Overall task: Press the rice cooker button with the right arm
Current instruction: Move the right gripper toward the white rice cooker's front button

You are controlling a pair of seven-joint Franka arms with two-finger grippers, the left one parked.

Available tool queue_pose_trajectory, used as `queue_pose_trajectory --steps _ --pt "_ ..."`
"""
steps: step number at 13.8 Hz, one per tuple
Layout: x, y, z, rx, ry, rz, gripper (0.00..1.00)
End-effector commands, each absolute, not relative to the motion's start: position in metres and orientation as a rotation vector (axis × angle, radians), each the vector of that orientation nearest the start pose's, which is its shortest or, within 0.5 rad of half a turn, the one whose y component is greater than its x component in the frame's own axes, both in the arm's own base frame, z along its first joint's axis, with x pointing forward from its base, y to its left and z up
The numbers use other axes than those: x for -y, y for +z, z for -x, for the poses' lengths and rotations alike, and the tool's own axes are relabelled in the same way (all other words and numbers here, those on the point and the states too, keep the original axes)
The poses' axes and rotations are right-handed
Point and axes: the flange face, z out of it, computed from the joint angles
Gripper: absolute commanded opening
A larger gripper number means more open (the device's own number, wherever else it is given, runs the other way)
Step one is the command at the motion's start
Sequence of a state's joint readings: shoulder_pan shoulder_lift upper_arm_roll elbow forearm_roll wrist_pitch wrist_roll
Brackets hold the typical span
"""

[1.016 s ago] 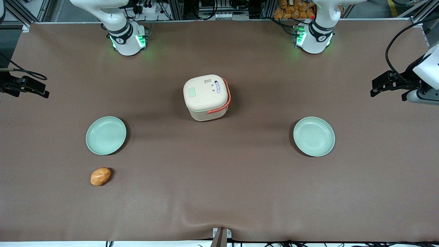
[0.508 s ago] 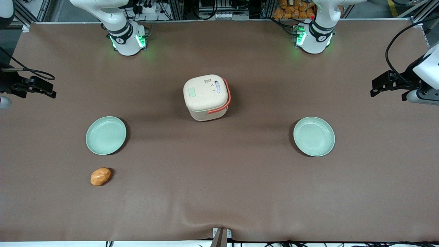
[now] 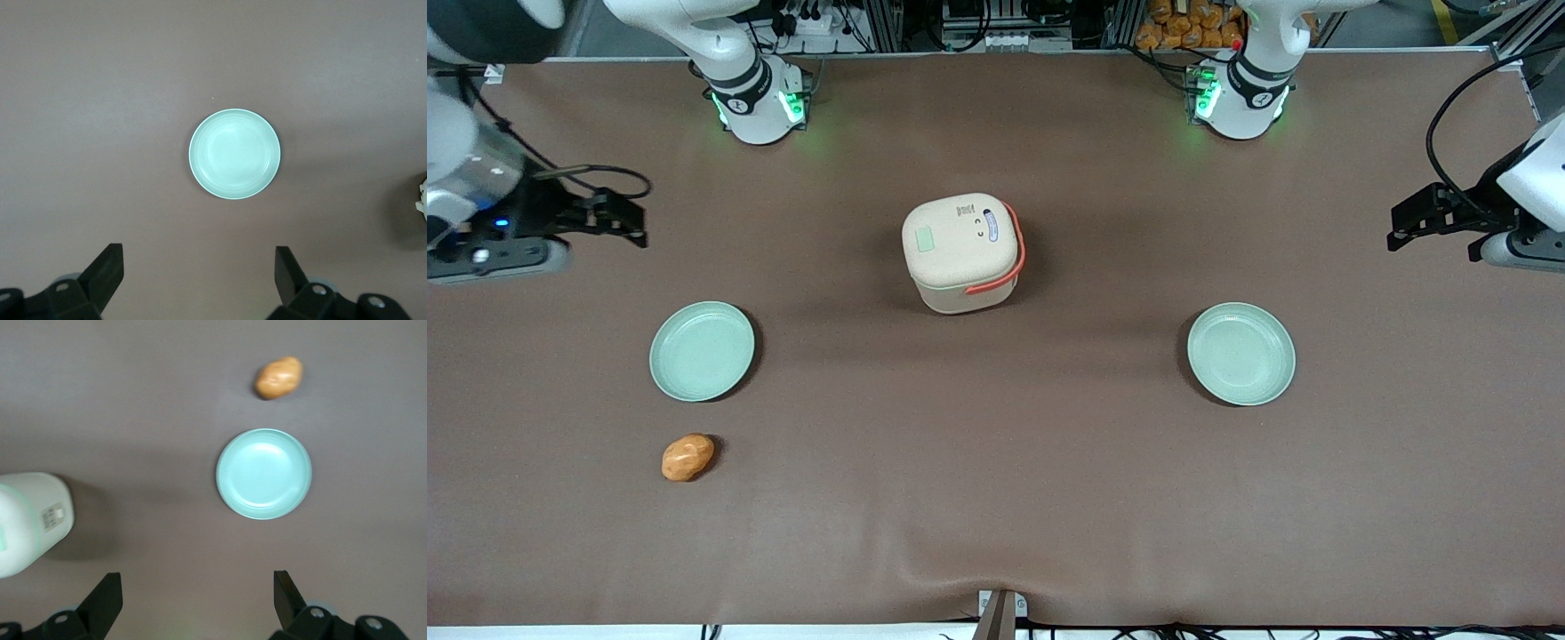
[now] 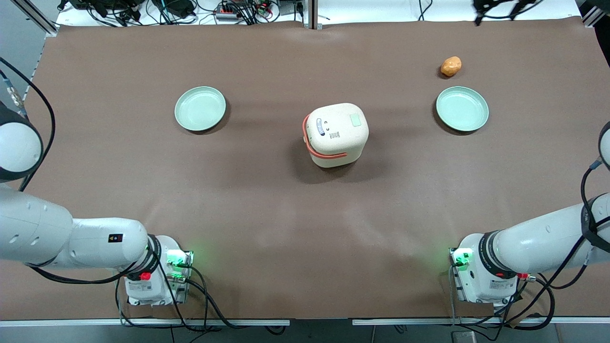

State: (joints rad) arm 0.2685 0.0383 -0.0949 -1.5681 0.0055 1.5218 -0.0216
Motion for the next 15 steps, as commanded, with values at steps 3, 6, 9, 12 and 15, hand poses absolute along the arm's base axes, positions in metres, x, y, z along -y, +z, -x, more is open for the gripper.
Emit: queue_pose_trajectory --steps 3,6,9,12,15 --pt "-0.218 0.574 -0.533 0.525 0.148 3.108 1.00" --pt "-0.278 0.554 -0.530 0.509 0.062 3.105 0.92" --pt "-0.332 0.537 -0.517 0.465 0.025 3.081 0.51" --pt "-0.367 0.499 -0.507 0.427 0.117 3.109 0.18" --pt "-0.388 0.454 -0.499 0.386 0.279 3.065 0.05"
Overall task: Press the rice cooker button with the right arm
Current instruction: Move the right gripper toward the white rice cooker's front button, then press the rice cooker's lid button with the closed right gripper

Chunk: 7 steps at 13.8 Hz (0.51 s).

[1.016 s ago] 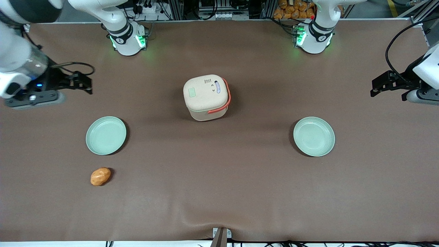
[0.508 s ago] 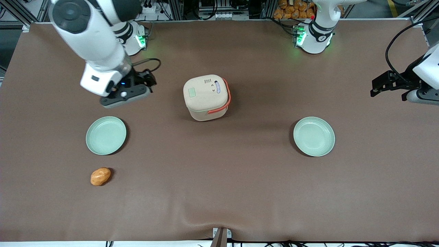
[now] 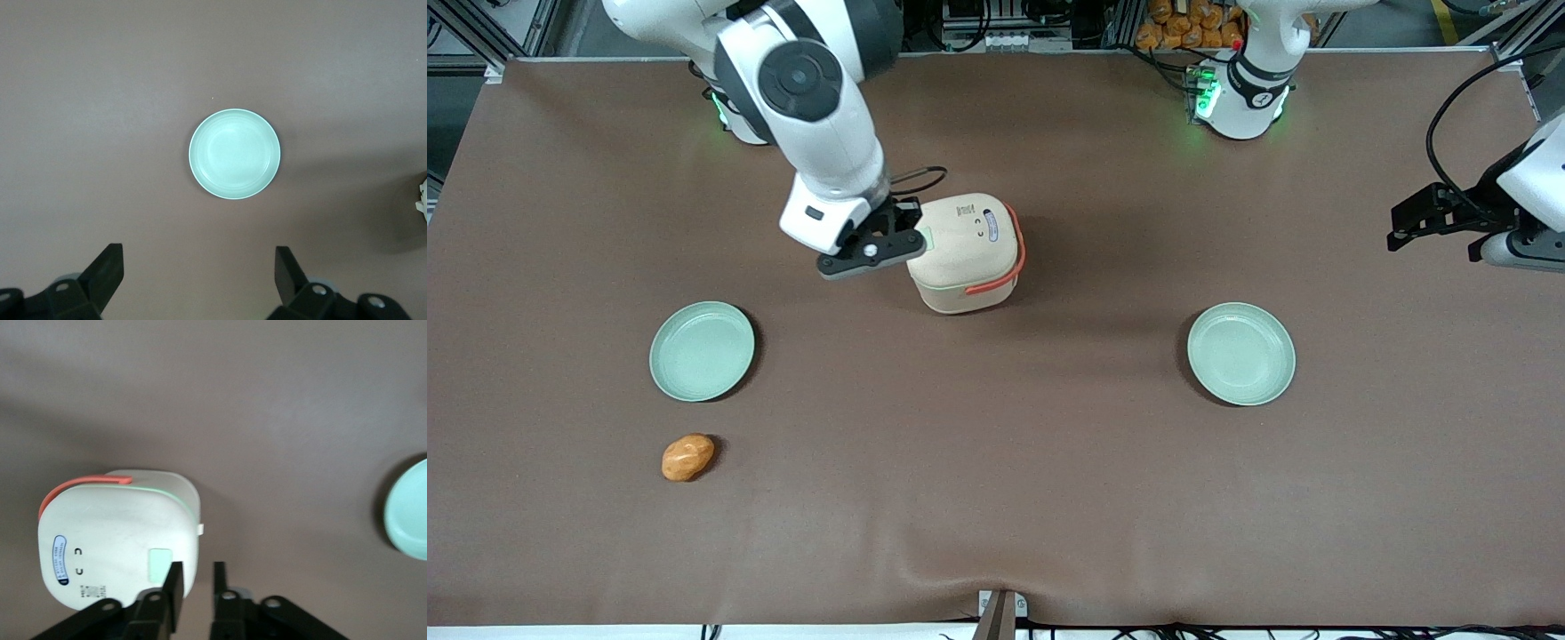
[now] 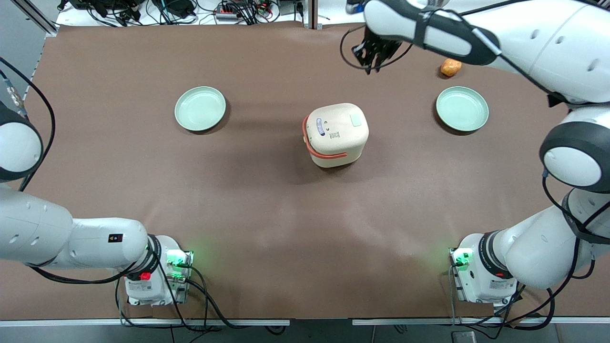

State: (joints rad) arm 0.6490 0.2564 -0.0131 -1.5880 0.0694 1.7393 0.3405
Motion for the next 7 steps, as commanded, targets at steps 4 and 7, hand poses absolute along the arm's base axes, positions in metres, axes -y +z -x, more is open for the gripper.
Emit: queue_pose_trajectory --steps 4,7 --pt "-0.390 0.411 -0.493 0.353 0.385 3.034 0.01" --pt "-0.387 0.393 -0.488 0.360 0.448 3.045 0.01"
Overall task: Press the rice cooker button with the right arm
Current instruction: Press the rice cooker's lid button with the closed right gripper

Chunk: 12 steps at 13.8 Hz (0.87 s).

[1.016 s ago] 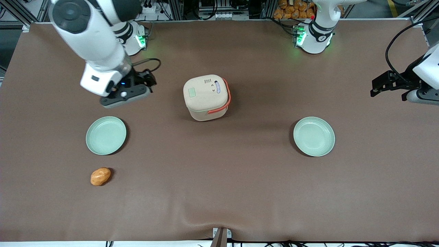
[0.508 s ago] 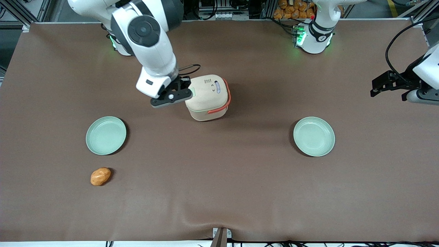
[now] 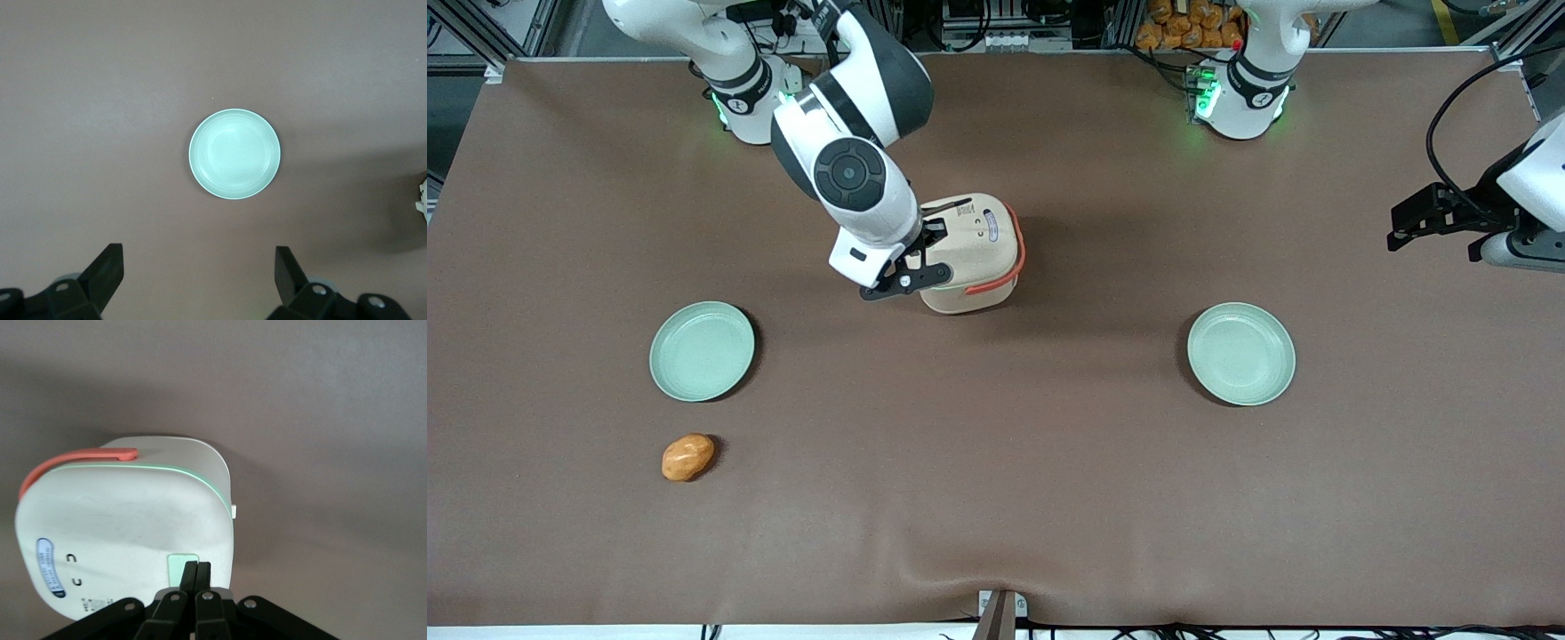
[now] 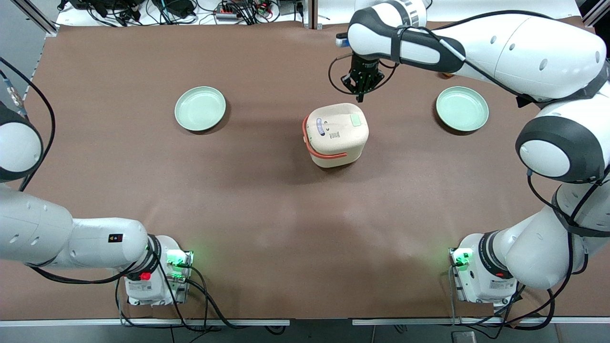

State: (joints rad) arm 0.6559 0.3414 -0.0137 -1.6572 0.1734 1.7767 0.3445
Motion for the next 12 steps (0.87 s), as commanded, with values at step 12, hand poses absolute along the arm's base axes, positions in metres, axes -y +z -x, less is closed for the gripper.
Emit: queue_pose_trajectory --steps 12 --pt "-0.403 0.365 -0.459 0.388 0.574 3.027 0.03"
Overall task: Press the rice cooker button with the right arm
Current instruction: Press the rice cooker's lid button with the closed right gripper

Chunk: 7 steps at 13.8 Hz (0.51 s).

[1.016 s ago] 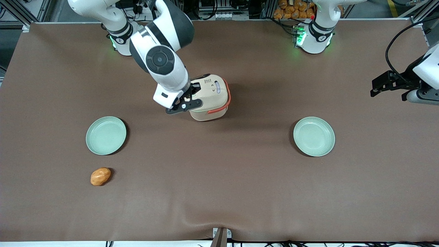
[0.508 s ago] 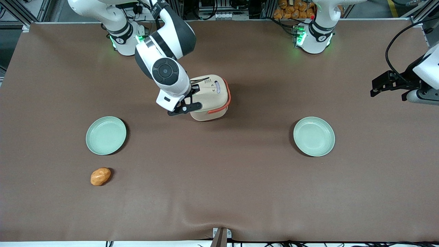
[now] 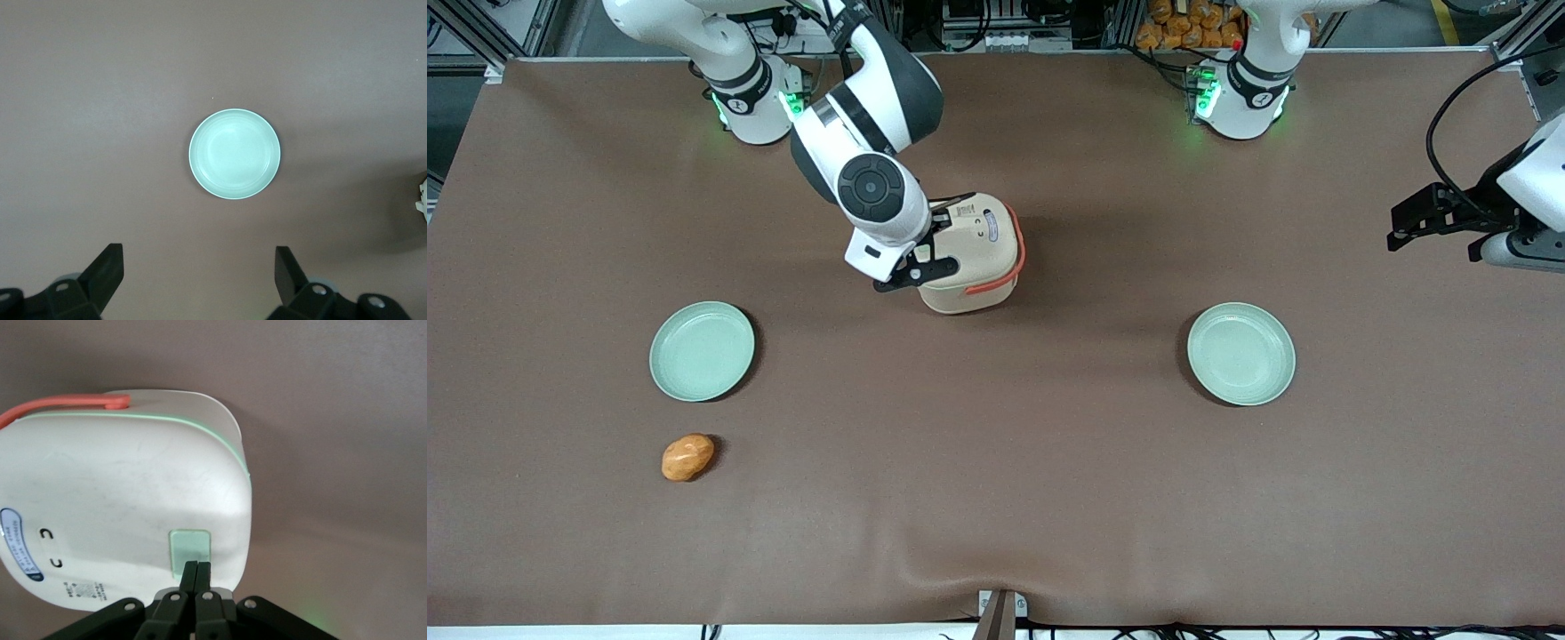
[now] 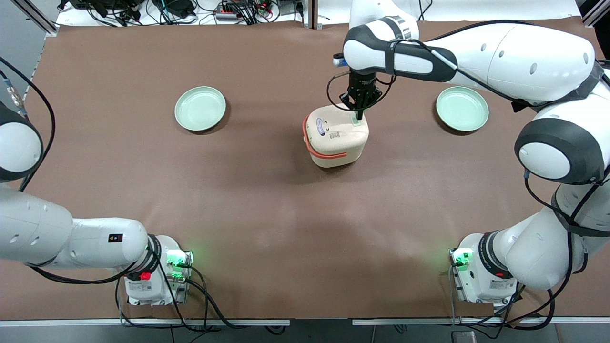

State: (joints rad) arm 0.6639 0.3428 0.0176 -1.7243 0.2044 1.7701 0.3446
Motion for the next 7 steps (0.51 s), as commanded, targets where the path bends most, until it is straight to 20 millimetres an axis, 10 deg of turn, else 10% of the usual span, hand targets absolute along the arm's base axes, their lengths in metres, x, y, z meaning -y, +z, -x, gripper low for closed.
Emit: queue_pose_trajectory --steps 1,7 --pt "-0.403 0.363 -0.459 0.388 0.578 3.030 0.03" --pt "-0.404 0.352 -0.459 0.388 0.601 3.034 0.03"
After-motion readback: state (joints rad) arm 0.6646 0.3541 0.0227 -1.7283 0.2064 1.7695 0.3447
